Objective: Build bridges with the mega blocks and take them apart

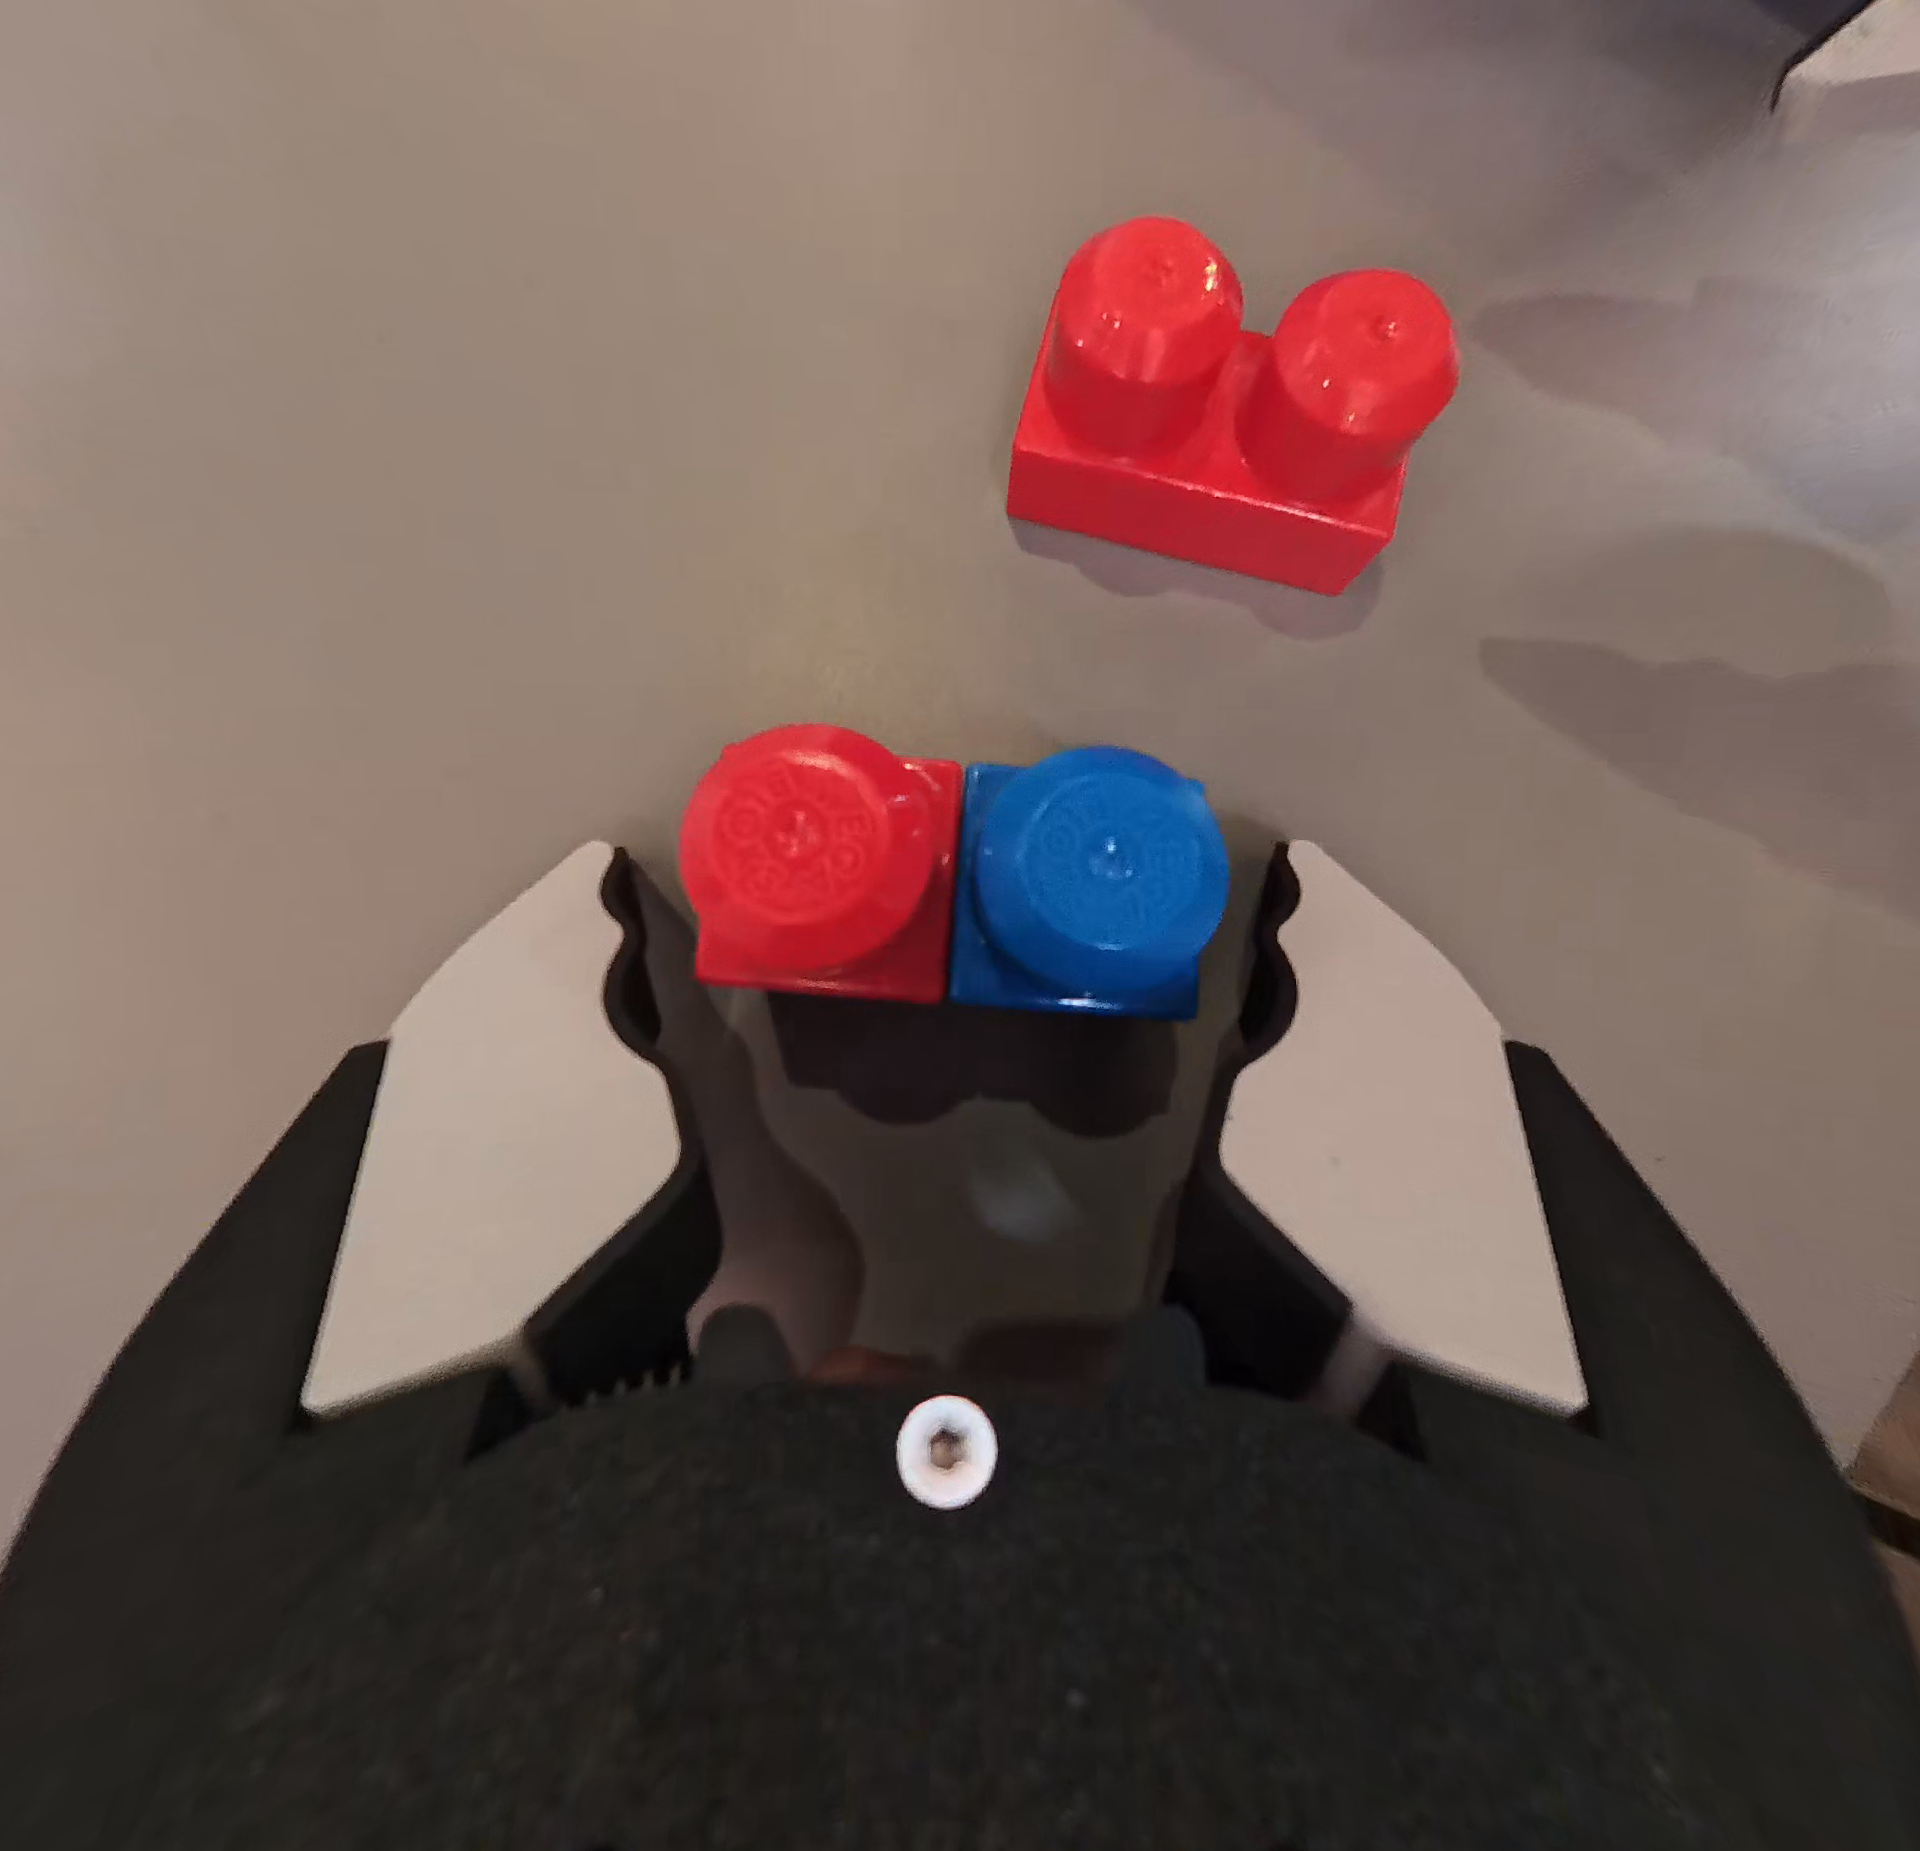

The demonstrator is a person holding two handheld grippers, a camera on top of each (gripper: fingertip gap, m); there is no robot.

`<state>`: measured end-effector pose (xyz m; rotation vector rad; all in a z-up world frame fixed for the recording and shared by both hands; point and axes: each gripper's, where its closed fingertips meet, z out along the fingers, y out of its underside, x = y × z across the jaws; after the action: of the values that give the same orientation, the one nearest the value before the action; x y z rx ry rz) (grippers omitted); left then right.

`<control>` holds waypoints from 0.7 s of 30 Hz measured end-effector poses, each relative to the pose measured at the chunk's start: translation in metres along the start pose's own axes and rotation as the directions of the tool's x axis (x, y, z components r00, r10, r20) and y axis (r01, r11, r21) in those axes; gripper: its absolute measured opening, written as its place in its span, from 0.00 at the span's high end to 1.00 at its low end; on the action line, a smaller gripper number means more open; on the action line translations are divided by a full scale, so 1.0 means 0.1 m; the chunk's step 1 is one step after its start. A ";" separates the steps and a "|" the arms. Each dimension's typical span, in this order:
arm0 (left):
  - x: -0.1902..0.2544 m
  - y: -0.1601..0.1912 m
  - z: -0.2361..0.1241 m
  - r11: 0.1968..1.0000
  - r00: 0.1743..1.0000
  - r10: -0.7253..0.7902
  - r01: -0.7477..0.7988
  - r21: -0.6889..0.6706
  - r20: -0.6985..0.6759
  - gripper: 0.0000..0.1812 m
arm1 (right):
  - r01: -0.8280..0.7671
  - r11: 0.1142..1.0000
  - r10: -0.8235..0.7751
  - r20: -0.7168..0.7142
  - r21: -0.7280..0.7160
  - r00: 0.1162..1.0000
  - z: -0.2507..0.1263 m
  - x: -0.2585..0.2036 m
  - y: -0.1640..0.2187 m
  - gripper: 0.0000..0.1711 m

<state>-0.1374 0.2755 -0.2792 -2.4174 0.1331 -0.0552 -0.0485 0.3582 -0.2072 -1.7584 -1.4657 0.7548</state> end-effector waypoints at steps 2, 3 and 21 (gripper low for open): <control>0.00 0.00 0.00 1.000 1.000 0.000 0.000 0.001 0.000 0.39 | 0.001 1.000 -0.001 -0.002 -0.001 1.000 0.00 0.00 0.00 0.64; 0.00 0.00 0.00 1.000 1.000 0.000 0.000 0.002 0.000 0.39 | 0.001 1.000 -0.001 -0.001 0.000 1.000 0.00 0.00 0.00 0.64; 0.01 -0.02 -0.02 1.000 1.000 0.015 -0.015 0.026 -0.010 0.51 | 0.003 1.000 -0.003 0.005 -0.009 1.000 0.02 -0.02 0.02 0.65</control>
<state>-0.1361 0.2760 -0.2763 -2.3907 0.1537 -0.0616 -0.0497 0.3560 -0.2103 -1.7619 -1.4770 0.7528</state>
